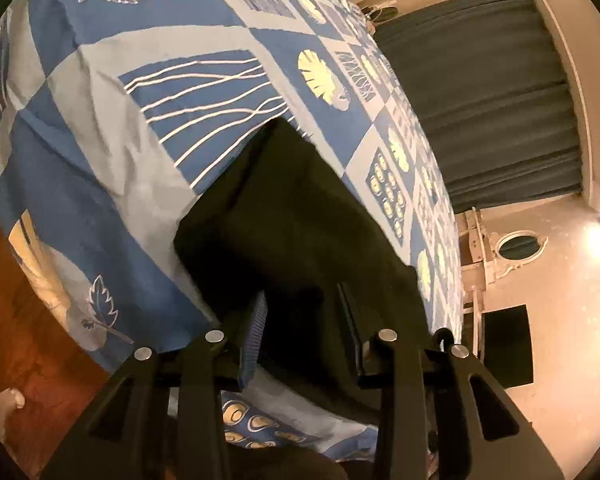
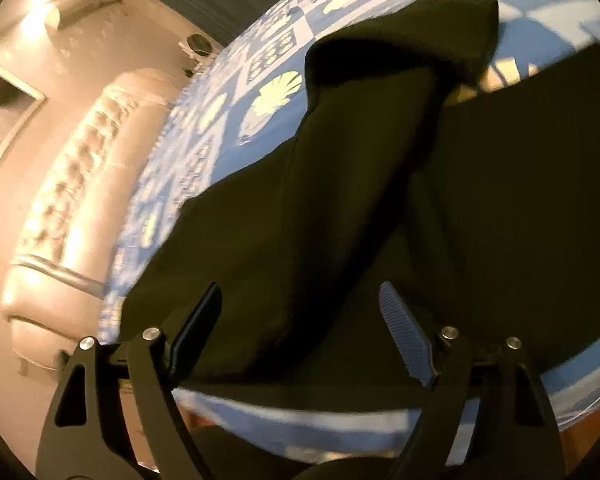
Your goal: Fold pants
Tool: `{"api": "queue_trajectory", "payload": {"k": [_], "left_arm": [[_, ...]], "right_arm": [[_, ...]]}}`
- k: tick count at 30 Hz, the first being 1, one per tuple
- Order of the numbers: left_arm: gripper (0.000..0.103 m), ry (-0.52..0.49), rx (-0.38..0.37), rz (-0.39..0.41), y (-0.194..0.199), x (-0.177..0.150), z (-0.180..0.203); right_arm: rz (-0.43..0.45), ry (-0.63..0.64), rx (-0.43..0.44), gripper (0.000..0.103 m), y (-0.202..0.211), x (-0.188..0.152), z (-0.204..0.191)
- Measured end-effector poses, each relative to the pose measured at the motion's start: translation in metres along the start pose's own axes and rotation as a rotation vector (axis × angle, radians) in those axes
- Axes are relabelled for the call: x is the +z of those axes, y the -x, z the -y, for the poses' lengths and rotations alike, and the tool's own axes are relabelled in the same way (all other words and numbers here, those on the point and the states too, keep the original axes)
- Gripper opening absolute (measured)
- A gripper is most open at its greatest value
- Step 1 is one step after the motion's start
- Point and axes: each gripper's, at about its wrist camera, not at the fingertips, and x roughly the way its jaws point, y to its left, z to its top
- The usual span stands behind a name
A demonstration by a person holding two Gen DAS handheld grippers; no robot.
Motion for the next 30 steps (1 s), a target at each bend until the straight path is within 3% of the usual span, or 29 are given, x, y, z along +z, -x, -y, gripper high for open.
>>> {"api": "queue_trajectory", "payload": {"k": [3,5,9,12,14,15,17,19,23,28,30], "left_arm": [[0.037,0.024,0.007,0.011,0.001,-0.001,-0.002],[0.054,0.034,0.017,0.024,0.001,0.001,-0.002],[0.055,0.051,0.032,0.055,-0.002,0.007,0.002],[0.055,0.055,0.038,0.039,-0.009,0.008,0.006],[0.055,0.043,0.075,0.04,-0.012,0.007,0.009],[0.054,0.025,0.096,0.041,-0.014,0.007,0.01],[0.028,-0.012,0.15,0.039,-0.017,0.006,0.012],[0.017,-0.041,0.198,0.001,-0.023,0.004,0.009],[0.014,-0.019,0.179,-0.008,-0.022,0.001,-0.004],[0.015,-0.008,0.136,-0.015,-0.017,-0.001,-0.015],[0.017,-0.012,0.117,-0.02,-0.013,-0.002,-0.018]], "right_arm": [[0.048,0.086,-0.111,0.081,-0.003,0.008,-0.012],[0.078,0.153,-0.184,0.081,-0.007,0.014,-0.022],[0.087,0.269,-0.317,0.081,-0.026,0.025,-0.031],[0.071,0.301,-0.358,0.055,-0.036,0.03,-0.025],[0.085,0.293,-0.344,0.038,-0.03,0.032,-0.017],[0.091,0.282,-0.326,0.035,-0.025,0.033,-0.014],[0.1,0.249,-0.29,0.025,-0.016,0.032,-0.008],[0.114,0.184,-0.236,0.02,-0.003,0.029,0.004],[0.115,-0.009,-0.119,0.012,0.017,0.013,0.043],[0.086,-0.184,0.028,0.01,0.028,-0.001,0.08],[0.104,-0.202,0.034,0.033,0.039,0.003,0.081]]}}
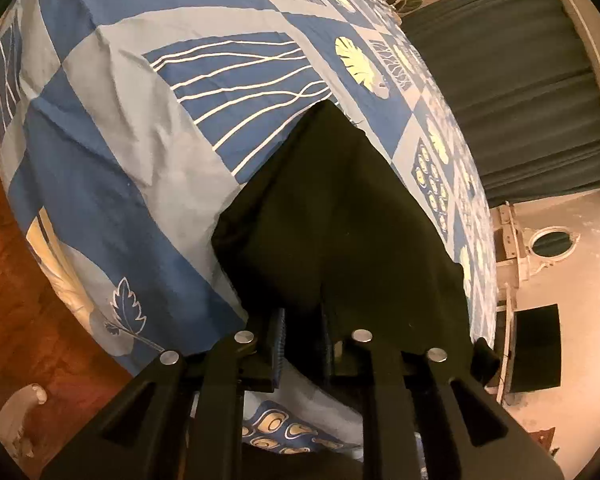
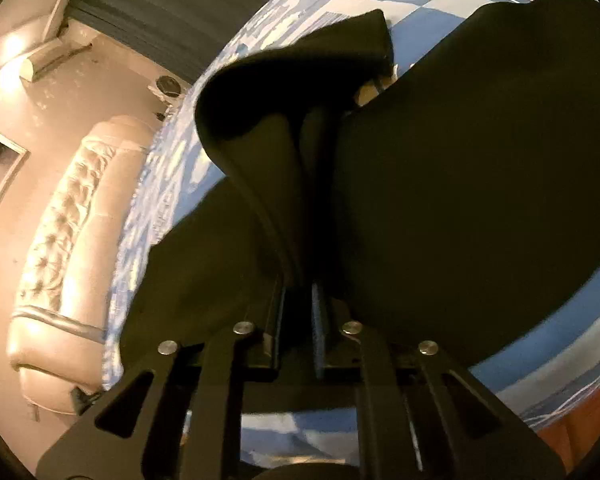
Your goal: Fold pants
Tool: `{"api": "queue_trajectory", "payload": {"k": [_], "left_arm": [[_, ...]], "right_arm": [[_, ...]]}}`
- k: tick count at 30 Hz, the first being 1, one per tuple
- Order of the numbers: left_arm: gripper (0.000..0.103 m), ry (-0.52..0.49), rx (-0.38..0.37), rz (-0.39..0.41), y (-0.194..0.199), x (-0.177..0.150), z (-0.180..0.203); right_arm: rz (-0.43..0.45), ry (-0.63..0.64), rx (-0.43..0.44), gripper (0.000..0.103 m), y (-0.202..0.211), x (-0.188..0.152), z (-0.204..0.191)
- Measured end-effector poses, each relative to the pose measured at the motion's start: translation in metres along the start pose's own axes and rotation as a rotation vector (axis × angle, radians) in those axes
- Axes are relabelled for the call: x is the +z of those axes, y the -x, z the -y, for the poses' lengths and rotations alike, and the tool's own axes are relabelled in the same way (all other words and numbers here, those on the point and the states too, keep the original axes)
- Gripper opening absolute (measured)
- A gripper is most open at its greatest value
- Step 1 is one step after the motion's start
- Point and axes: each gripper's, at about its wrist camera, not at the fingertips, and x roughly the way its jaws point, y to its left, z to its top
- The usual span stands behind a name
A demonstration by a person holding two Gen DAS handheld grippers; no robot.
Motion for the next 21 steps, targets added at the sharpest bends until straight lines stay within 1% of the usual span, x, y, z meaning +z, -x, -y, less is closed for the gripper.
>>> {"api": "queue_trajectory", "payload": {"k": [1,2,3,4,5,6,7,9,11,13,14,15,16,17,18,20,21], "left_arm": [[0.017,-0.003,-0.004,-0.002,0.001,-0.001,0.001],[0.018,-0.016,-0.007,0.007,0.007,-0.003,0.001],[0.019,-0.03,0.003,0.018,0.01,-0.005,0.004],[0.024,-0.047,0.02,0.033,0.013,-0.007,0.008],[0.03,-0.094,0.063,0.065,0.021,-0.012,0.013],[0.032,-0.126,0.085,0.083,0.025,-0.015,0.018],[0.036,-0.183,0.119,0.108,0.032,-0.02,0.026],[0.044,-0.268,0.156,0.155,0.041,-0.027,0.04],[0.064,-0.345,0.178,0.198,0.05,-0.035,0.057],[0.07,-0.398,0.166,0.224,0.056,-0.041,0.073],[0.07,-0.422,0.157,0.234,0.058,-0.045,0.083],[0.07,-0.445,0.148,0.236,0.059,-0.049,0.091],[0.072,-0.463,0.139,0.229,0.058,-0.051,0.099],[0.072,-0.484,0.119,0.202,0.054,-0.054,0.108],[0.072,-0.49,0.105,0.185,0.052,-0.056,0.112],[0.072,-0.498,0.084,0.148,0.043,-0.061,0.123],[0.073,-0.521,0.066,0.122,0.039,-0.065,0.13]], "right_arm": [[0.036,-0.024,0.017,0.057,0.009,0.007,0.001],[0.062,-0.052,0.046,0.07,0.016,0.014,0.003],[0.082,-0.091,0.08,0.071,0.02,0.022,0.007],[0.093,-0.158,0.13,0.071,0.021,0.034,0.015],[0.097,-0.216,0.171,0.071,0.019,0.042,0.022],[0.098,-0.284,0.216,0.071,0.015,0.05,0.029],[0.092,-0.356,0.268,0.071,0.007,0.059,0.037],[0.094,-0.473,0.306,0.071,-0.013,0.073,0.049],[0.11,-0.555,0.336,0.071,-0.03,0.081,0.057],[0.143,-0.639,0.345,0.071,-0.046,0.089,0.066],[0.156,-0.667,0.342,0.067,-0.051,0.093,0.069],[0.165,-0.681,0.33,0.06,-0.059,0.1,0.07],[0.165,-0.678,0.317,0.039,-0.064,0.102,0.069],[0.161,-0.671,0.302,0.015,-0.069,0.108,0.07],[0.152,-0.654,0.275,0.01,-0.071,0.113,0.071],[0.148,-0.615,0.247,0.009,-0.067,0.119,0.068],[0.145,-0.571,0.236,0.009,-0.061,0.126,0.066]]}}
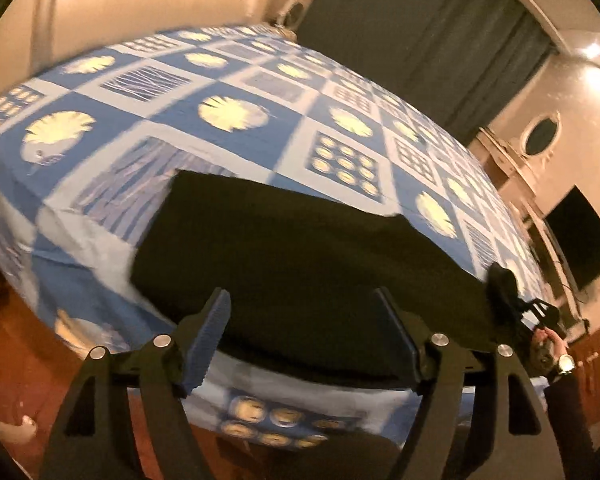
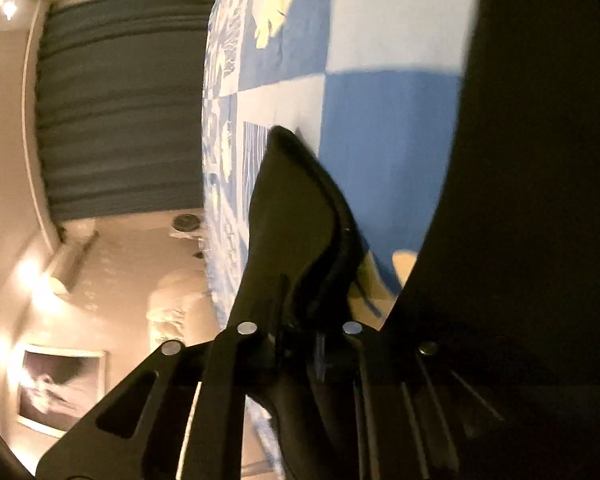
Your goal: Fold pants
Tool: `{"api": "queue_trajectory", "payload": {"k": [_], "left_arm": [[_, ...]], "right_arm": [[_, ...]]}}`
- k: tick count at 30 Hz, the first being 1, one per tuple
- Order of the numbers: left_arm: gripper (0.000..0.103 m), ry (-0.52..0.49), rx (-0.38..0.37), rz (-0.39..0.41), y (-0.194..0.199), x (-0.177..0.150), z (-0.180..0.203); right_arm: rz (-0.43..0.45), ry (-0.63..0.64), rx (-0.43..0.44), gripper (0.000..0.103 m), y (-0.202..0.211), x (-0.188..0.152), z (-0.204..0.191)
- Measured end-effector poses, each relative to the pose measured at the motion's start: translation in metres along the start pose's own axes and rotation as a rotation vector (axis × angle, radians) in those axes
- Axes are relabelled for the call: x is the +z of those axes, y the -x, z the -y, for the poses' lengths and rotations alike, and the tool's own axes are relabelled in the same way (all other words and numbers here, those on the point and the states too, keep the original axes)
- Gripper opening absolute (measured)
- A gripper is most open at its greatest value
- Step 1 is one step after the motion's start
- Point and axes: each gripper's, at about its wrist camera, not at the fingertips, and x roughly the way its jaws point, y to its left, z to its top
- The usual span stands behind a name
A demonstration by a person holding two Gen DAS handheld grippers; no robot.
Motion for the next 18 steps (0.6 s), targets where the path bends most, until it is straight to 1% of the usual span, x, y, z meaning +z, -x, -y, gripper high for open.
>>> {"api": "queue_trajectory", "payload": {"k": [1,3,4,5,7,9,10,11,13,15,16,17,18], "left_arm": [[0.073,-0.028,-0.004,-0.013,-0.003,-0.001,0.007],[0.073,-0.142,0.03,-0.03,-0.01,-0.002,0.029],[0.073,-0.181,0.039,-0.023,-0.01,-0.003,0.036],[0.073,-0.231,0.037,-0.01,-0.009,-0.003,0.047],[0.073,-0.299,0.032,0.011,-0.007,-0.002,0.064],[0.073,-0.321,0.017,0.003,-0.01,0.002,0.073],[0.076,-0.322,0.005,-0.013,-0.014,0.005,0.078],[0.076,-0.314,-0.007,-0.029,-0.019,0.007,0.082],[0.077,-0.29,-0.034,-0.056,-0.028,0.007,0.093],[0.077,-0.267,-0.083,-0.12,-0.042,0.004,0.109],[0.077,-0.256,-0.105,-0.15,-0.05,0.002,0.117],[0.077,-0.245,-0.122,-0.169,-0.055,-0.001,0.126],[0.077,-0.238,-0.134,-0.179,-0.059,-0.004,0.133]], "right_arm": [[-0.009,0.07,-0.016,0.009,0.008,0.005,-0.012],[-0.012,0.185,-0.04,0.009,0.028,0.017,-0.031],[-0.014,0.263,-0.06,0.009,0.044,0.026,-0.044],[-0.01,0.318,-0.078,0.009,0.057,0.033,-0.052],[0.011,0.443,-0.132,0.009,0.09,0.051,-0.064],[0.025,0.569,-0.217,0.009,0.121,0.067,-0.069],[0.034,0.601,-0.256,0.009,0.132,0.071,-0.065],[0.042,0.633,-0.314,0.009,0.145,0.078,-0.058],[0.059,0.638,-0.405,0.009,0.165,0.089,-0.038],[0.031,0.592,-0.456,0.009,0.17,0.103,-0.004],[0.019,0.565,-0.468,0.01,0.169,0.107,0.007],[0.007,0.53,-0.485,0.017,0.17,0.111,0.019],[0.022,0.476,-0.495,0.022,0.174,0.112,0.033]]}}
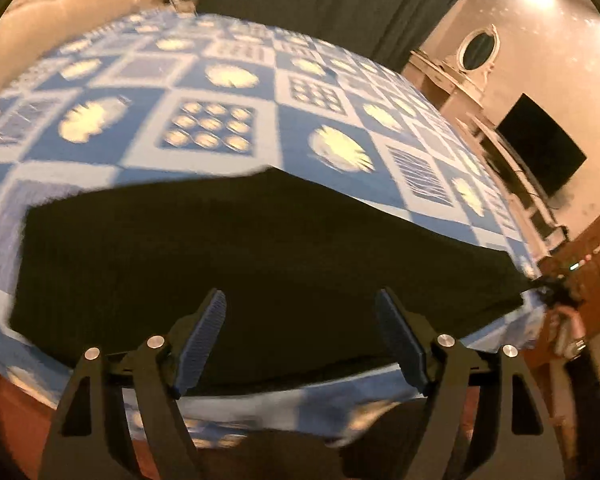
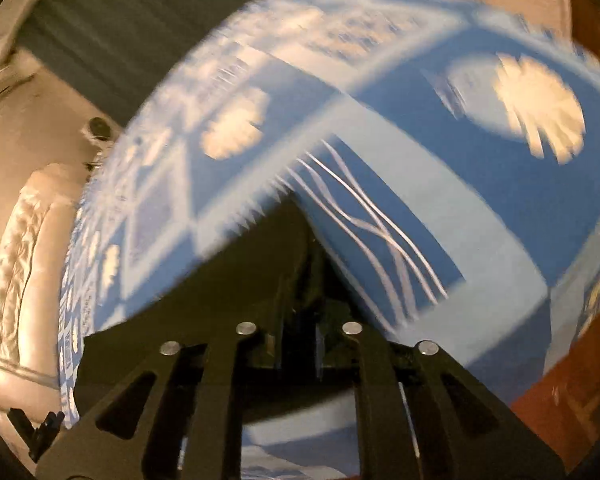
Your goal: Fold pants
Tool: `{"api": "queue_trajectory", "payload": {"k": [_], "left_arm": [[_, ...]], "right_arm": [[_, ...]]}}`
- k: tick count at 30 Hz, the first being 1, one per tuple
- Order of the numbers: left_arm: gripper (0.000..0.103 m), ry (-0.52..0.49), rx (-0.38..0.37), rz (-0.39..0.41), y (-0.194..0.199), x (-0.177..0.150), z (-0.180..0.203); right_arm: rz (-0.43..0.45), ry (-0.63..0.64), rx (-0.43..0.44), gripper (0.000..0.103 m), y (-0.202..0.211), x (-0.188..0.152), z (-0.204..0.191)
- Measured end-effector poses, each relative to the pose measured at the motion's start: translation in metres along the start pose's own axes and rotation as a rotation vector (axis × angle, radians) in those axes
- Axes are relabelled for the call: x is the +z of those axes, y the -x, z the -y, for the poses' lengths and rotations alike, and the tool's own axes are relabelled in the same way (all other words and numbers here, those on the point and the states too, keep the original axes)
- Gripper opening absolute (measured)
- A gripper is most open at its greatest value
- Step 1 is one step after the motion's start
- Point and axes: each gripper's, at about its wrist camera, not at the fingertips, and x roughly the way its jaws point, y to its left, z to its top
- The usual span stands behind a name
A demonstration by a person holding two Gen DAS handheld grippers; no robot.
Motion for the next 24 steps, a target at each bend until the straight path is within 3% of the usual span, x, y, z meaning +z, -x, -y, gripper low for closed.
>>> {"api": "queue_trajectory", "payload": {"k": [3,4,5,8,10,11,14,22,24], "left_arm": [[0.077,0.051,-0.081,-0.056,-0.023,-0.003,0.026],[0.077,0.084,-0.124,-0.078,-0.031,-0.006,0.035],[0.077,0.116,-0.157,-0.094,-0.037,-0.009,0.042],[0.077,0.232,-0.242,-0.148,-0.066,-0.023,0.065],[0.077,0.271,-0.265,-0.164,-0.082,-0.034,0.082],[0.077,0.272,-0.268,-0.17,-0.087,-0.038,0.09],[0.077,0.263,-0.277,-0.177,-0.102,-0.046,0.115],[0.077,0.264,-0.293,-0.178,-0.127,-0.06,0.145],[0.077,0.298,-0.303,-0.189,-0.132,-0.065,0.148]], "right_arm": [[0.148,-0.154,0.089,0.036,0.019,-0.019,0.019],[0.158,-0.192,0.143,0.042,0.021,-0.026,0.018],[0.13,-0.226,0.226,0.049,0.018,-0.035,0.013],[-0.06,-0.315,0.468,0.048,-0.008,-0.065,-0.008],[-0.193,-0.348,0.533,0.048,-0.032,-0.09,-0.023],[-0.265,-0.352,0.547,0.048,-0.047,-0.105,-0.032],[-0.366,-0.344,0.552,0.048,-0.073,-0.127,-0.047],[-0.317,-0.307,0.564,0.047,-0.091,-0.121,-0.064],[-0.318,-0.267,0.556,0.04,-0.081,-0.123,-0.07]]}}
